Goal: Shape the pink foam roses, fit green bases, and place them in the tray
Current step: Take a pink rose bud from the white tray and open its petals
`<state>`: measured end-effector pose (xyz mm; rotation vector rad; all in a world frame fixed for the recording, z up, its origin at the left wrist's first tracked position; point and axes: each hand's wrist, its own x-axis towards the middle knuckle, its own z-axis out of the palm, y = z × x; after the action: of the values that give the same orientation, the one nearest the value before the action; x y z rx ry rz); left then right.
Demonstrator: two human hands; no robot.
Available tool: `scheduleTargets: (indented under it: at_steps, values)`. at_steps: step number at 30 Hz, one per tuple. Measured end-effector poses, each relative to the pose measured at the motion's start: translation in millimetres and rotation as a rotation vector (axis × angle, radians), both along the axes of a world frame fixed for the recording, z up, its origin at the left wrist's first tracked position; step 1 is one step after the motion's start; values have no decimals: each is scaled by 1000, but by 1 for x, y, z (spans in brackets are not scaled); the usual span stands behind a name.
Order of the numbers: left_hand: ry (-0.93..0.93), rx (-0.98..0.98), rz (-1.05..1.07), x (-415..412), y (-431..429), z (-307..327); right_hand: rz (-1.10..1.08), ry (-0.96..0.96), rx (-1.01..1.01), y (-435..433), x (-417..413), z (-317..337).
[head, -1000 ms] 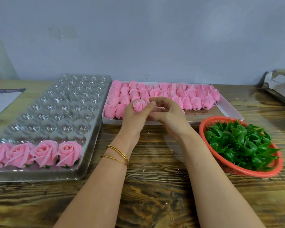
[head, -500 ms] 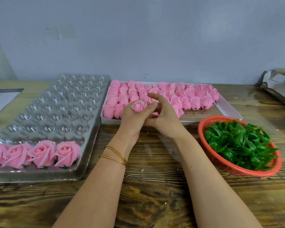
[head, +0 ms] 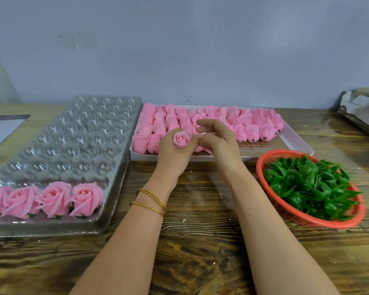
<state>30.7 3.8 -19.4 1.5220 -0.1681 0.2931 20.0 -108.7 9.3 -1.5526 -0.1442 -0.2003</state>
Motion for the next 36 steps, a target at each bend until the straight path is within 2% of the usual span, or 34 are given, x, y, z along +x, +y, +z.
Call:
scheduleTargets:
  at_steps: [3,10,21,23,28,36]
  values:
    - [-24,74,56,2,-1,-3,34,-29,2,2,-2,3]
    - [-24,60,7,2,-3,-2,23,-21,-131,10,-3,0]
    - [-29,81,39,-2,-6,2,53,11,-157,8,-2,-4]
    - [-32,58,38,-3,-5,3,48,22,-134,8,-1,-5]
    - [-42,-30,105,-4,-2,5,58,111,93,5,4,-2]
    - [8,-263,43,-4,0,6,245,5,-189,4,-2,-7]
